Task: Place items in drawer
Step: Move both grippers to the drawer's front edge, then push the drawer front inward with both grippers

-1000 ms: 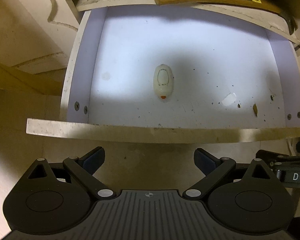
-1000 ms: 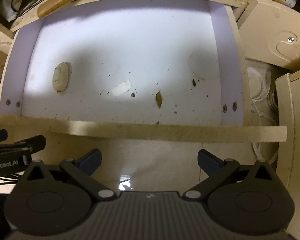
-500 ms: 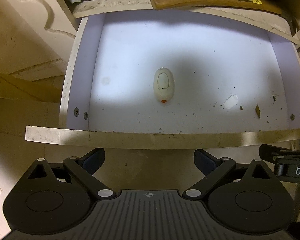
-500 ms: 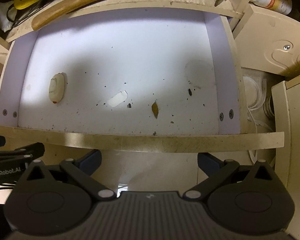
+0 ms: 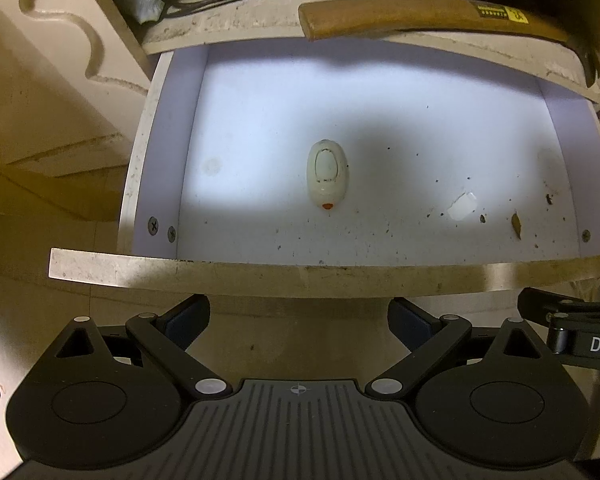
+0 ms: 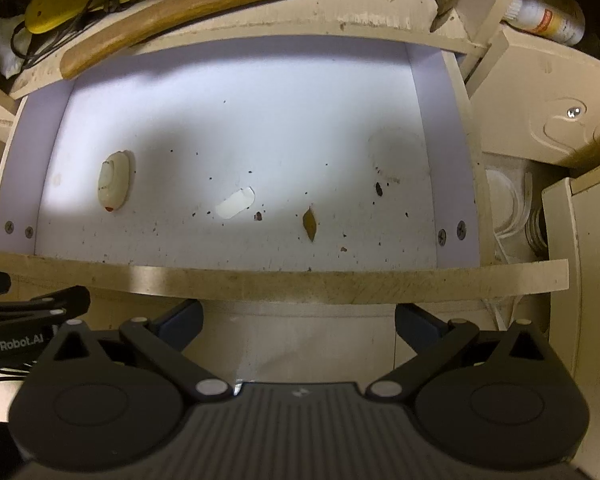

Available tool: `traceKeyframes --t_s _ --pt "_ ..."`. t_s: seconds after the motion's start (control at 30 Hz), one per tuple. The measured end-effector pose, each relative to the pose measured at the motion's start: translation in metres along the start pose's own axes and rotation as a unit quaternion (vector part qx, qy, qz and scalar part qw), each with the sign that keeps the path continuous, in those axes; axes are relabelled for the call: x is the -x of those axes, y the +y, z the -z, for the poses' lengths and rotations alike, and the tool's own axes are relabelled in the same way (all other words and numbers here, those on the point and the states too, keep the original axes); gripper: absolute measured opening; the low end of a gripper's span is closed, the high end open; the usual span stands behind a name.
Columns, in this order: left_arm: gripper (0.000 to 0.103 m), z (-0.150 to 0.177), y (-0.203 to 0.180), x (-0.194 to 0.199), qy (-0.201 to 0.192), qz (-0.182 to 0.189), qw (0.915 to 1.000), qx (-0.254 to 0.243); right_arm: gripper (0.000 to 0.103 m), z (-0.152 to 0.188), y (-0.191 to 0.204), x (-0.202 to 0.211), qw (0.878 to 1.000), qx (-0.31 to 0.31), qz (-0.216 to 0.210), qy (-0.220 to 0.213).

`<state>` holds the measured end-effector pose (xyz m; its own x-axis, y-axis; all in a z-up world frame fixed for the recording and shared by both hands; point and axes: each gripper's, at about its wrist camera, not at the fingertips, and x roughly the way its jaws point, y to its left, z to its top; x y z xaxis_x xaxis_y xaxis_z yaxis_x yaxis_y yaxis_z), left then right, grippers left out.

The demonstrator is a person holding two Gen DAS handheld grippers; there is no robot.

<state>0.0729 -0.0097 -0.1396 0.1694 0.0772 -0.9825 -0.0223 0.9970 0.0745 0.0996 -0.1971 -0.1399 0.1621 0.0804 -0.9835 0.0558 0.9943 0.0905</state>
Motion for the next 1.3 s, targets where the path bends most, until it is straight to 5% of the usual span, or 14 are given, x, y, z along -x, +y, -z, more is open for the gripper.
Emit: traceKeyframes --t_s 1.3 --pt "0.099 0.021 0.003 0.0 -0.075 0.003 0.997 0.021 0.103 0.02 -0.001 0.003 0.994 0.001 0.004 -0.105"
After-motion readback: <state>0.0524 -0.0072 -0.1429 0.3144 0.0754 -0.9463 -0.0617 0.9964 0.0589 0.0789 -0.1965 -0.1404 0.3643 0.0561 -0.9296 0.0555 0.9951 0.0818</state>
